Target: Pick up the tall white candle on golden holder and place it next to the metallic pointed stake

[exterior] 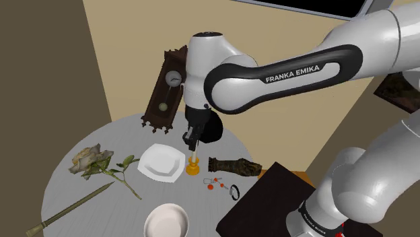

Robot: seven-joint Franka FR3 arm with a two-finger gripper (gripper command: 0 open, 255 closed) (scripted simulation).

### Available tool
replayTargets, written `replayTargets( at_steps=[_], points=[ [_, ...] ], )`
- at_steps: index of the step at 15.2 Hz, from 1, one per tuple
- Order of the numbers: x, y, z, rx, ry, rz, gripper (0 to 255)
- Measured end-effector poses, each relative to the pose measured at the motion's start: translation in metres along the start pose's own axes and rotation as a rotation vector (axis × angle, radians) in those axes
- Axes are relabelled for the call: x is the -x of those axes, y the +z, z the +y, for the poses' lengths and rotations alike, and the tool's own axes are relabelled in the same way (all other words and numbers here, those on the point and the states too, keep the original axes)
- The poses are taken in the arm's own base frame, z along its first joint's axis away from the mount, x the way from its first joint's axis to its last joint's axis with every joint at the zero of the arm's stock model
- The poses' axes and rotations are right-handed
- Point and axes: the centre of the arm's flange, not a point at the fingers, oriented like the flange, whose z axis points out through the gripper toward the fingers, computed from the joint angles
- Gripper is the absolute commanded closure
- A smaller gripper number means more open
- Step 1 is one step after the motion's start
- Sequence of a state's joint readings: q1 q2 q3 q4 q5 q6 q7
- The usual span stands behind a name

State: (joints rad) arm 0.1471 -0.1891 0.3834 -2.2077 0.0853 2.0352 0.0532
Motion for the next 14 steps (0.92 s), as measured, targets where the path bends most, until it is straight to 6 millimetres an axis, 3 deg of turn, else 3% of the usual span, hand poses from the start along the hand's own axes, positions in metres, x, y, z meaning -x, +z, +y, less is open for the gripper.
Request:
replayTargets(
  at_steps=[14],
  points=[
    [-0.179,-0.002,-0.029,-0.001,-0.001,0.0,255]
  ],
)
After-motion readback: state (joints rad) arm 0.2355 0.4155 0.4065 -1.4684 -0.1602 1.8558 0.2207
